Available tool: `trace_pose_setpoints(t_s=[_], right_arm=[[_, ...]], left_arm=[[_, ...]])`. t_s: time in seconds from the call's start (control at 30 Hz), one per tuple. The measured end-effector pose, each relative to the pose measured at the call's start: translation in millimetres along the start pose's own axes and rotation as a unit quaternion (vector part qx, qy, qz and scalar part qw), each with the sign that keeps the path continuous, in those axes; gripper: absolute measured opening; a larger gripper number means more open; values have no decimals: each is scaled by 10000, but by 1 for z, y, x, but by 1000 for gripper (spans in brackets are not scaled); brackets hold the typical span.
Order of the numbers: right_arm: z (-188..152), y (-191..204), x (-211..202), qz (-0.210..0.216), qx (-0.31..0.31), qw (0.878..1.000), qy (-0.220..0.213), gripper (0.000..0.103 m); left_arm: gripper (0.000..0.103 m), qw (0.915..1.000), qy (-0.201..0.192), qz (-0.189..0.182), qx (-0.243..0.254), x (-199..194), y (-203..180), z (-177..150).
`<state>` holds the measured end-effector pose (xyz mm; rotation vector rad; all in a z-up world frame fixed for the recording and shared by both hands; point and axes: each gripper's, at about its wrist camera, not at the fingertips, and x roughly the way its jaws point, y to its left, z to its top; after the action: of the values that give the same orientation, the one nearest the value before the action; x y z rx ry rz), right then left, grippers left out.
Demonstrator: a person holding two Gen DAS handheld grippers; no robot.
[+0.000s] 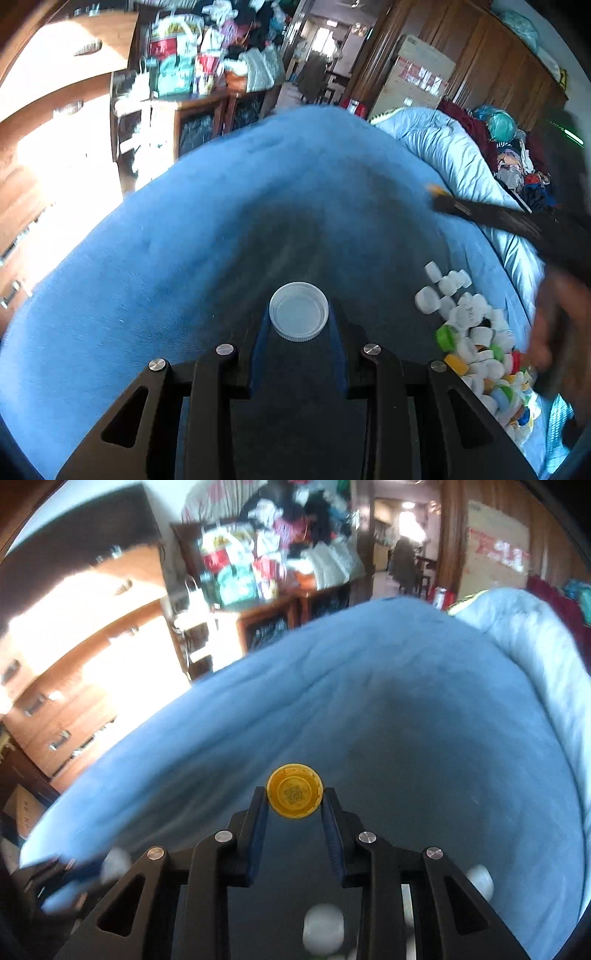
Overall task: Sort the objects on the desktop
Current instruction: 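Grasp a white cap with the left gripper while the right gripper grasps a yellow cap, then carry both caps over the blue basket and open both grippers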
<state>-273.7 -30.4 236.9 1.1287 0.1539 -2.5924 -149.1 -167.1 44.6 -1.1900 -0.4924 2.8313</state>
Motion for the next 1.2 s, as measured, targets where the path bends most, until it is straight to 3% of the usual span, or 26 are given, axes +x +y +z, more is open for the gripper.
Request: trace_pose_setpoints(t_s=[0.13,0.3,0.57,0.83,1.2], right_arm=[[-44,-16,-94,-531,87,9985,-138,32],[-94,-43,-189,-1167,455,9920,-154,32],[-158,-98,-320,-2099,1099,9705,-442,32],[-217,-150,-414,-2641,1707,9465,-720,32],[-283,-204,-485,-3132,2312,9178,-784,32]], left_arm=[[26,9992,-162,-245,260,-29,-41,-1],[26,9945,-17,-833,629,-61,-123,-21],[26,9725,35,-1509,1776,-117,-260,-49],[26,9487,114,-1954,2482,-148,-360,-67],[26,9187,253,-2514,3036,-172,-476,-102]])
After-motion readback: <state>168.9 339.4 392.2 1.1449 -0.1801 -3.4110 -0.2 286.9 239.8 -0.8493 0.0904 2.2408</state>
